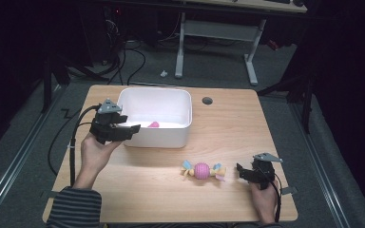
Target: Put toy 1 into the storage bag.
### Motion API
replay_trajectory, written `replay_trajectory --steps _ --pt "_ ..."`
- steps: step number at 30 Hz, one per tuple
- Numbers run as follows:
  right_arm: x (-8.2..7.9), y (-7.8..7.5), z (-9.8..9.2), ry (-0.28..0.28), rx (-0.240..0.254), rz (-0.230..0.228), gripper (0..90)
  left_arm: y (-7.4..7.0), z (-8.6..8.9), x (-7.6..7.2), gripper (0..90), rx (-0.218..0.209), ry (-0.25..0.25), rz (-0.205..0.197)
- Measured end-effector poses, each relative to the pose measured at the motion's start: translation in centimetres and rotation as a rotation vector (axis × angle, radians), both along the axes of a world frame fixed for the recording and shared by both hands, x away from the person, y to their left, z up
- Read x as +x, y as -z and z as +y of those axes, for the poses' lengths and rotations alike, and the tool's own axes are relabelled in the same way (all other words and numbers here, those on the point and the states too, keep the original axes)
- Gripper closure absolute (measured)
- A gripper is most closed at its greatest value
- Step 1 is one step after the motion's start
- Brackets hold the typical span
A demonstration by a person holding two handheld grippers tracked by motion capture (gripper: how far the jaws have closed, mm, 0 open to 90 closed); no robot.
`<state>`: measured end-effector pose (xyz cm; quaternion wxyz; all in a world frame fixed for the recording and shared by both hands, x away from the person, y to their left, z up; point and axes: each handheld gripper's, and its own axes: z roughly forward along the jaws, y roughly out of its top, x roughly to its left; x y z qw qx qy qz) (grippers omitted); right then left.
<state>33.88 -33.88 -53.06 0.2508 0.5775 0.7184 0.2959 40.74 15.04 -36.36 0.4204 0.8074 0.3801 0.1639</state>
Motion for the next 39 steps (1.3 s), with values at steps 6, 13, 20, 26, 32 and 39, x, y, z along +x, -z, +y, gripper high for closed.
replay_trajectory --steps 6,13,20,26,32,39 --pt "0.0 0.0 0.0 0.000 0.001 0.000 21.7 0.6 0.3 -0.9 39.1 -0.010 0.002 -0.002" --pt "0.0 0.0 0.0 0.001 0.000 -0.001 21.8 1.2 0.6 -1.9 38.9 -0.041 0.007 -0.005" --pt "0.0 0.0 0.0 0.001 0.000 -0.001 21.8 1.9 0.9 -2.6 38.8 -0.052 0.007 -0.001" --pt "0.0 0.0 0.0 0.001 0.000 0.000 21.8 3.2 1.4 -2.9 39.2 -0.061 -0.012 -0.003" --pt "0.0 0.0 0.0 0.001 0.000 0.000 21.8 4.4 1.7 -3.2 39.2 -0.076 -0.015 0.007" --pt "0.0 0.0 0.0 0.001 0.000 0.000 21.8 6.0 1.6 -3.7 39.1 -0.067 -0.020 0.020"
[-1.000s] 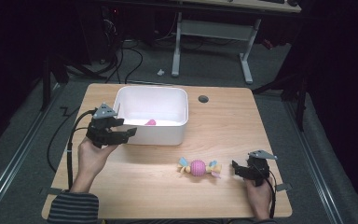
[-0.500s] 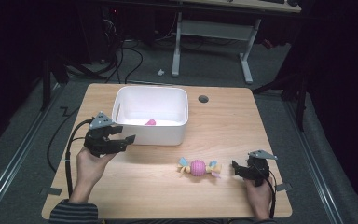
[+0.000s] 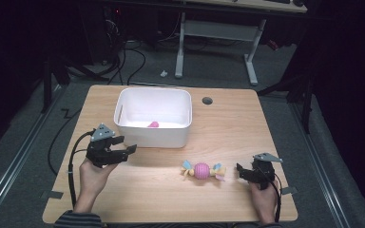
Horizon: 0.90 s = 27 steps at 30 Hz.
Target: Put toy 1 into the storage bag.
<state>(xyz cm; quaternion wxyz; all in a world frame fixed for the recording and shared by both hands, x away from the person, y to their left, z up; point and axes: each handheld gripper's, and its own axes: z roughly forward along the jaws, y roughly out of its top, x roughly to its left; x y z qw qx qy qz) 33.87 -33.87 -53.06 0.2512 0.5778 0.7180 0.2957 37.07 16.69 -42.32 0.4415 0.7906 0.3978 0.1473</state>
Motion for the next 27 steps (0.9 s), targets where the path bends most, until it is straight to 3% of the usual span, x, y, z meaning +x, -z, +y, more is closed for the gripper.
replay_trajectory --steps 9,27 --pt "0.0 0.0 0.0 0.000 0.000 0.000 21.8 2.2 -0.1 -0.5 39.0 0.000 -0.011 0.030" --pt "0.0 0.0 0.0 0.001 0.000 0.000 21.8 6.3 -1.4 -0.1 38.7 0.049 -0.032 0.066"
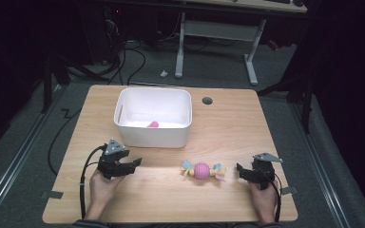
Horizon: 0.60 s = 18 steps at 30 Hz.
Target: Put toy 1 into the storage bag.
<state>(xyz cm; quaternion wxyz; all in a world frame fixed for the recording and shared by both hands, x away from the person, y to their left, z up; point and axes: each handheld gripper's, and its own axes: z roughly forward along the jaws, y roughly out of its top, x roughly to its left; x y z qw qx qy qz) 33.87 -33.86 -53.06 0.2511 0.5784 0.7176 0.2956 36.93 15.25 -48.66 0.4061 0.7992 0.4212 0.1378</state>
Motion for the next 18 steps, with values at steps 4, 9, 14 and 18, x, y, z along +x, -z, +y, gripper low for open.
replay_trajectory --steps 4,9,14,18 --pt "0.0 0.0 0.0 0.000 0.000 0.000 21.8 1.0 -0.2 0.3 38.6 -0.009 -0.011 0.012" --pt "0.0 0.0 0.0 0.000 0.000 0.000 21.8 1.9 -0.5 0.6 38.4 0.010 -0.013 0.021" --pt "0.0 0.0 0.0 0.001 -0.001 -0.001 21.8 2.5 -0.8 0.9 37.7 0.043 -0.014 0.024" --pt "0.0 0.0 0.0 0.001 -0.001 -0.001 21.8 3.1 -0.9 1.1 37.4 0.034 -0.025 0.032"
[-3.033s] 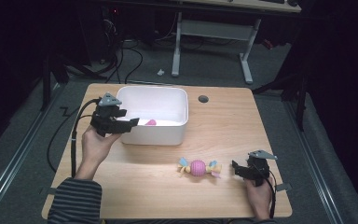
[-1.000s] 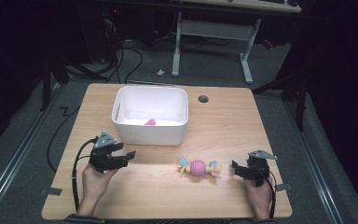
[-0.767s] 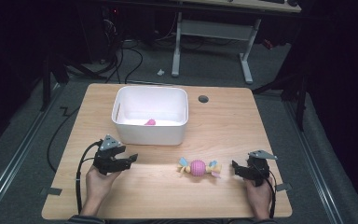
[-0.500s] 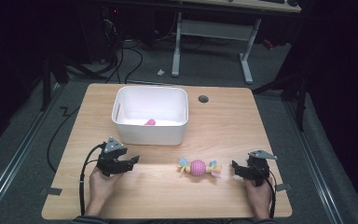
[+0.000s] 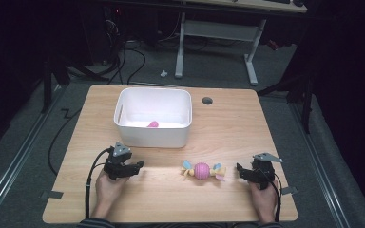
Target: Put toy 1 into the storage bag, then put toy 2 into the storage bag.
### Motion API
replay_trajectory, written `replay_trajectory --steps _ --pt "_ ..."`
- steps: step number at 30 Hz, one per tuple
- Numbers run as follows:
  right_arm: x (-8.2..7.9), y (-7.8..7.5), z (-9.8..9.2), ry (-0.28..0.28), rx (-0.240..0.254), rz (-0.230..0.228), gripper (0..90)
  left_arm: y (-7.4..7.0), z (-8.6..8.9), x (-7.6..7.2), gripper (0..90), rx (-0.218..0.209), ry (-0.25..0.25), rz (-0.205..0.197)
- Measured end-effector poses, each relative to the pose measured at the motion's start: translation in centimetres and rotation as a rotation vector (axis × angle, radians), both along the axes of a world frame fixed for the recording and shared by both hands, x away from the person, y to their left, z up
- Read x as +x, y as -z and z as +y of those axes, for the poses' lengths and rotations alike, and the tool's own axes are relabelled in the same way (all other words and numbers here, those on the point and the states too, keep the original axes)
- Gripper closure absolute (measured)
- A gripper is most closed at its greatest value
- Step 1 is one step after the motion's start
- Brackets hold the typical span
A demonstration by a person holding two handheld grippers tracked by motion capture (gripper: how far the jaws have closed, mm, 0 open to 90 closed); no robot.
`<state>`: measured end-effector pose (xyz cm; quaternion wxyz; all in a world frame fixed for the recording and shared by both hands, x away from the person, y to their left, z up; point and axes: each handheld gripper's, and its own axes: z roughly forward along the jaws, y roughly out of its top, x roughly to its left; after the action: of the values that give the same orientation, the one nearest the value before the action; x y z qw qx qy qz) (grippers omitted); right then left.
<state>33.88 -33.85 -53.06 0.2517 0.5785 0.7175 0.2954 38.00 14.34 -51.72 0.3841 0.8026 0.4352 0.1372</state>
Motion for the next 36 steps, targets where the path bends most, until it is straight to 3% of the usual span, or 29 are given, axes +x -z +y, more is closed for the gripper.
replay_trajectory --steps 4,10,14,16,17,29,36 --pt "0.0 0.0 0.0 0.000 0.000 0.000 21.8 0.6 -0.2 0.1 37.3 0.003 -0.019 0.008" --pt "0.0 0.0 0.0 0.000 0.000 0.000 21.8 1.2 -0.4 0.4 36.3 0.050 -0.038 -0.001" --pt "0.0 0.0 0.0 0.000 0.000 -0.001 21.8 1.4 -0.6 0.5 35.5 0.066 -0.050 -0.019" --pt "0.0 0.0 0.0 -0.001 0.000 -0.001 21.8 1.7 -0.8 0.4 34.5 0.081 -0.056 -0.047" --pt "0.0 0.0 0.0 -0.001 0.000 -0.001 21.9 1.8 -0.9 0.4 31.2 0.081 -0.061 -0.062" --pt "0.2 0.0 0.1 0.000 -0.001 0.003 20.9 1.8 -1.1 0.4 28.3 0.083 -0.063 -0.057" --pt "0.2 -0.2 0.0 -0.034 -0.002 0.026 22.0 1.8 -1.1 0.4 27.4 0.082 -0.061 -0.057"
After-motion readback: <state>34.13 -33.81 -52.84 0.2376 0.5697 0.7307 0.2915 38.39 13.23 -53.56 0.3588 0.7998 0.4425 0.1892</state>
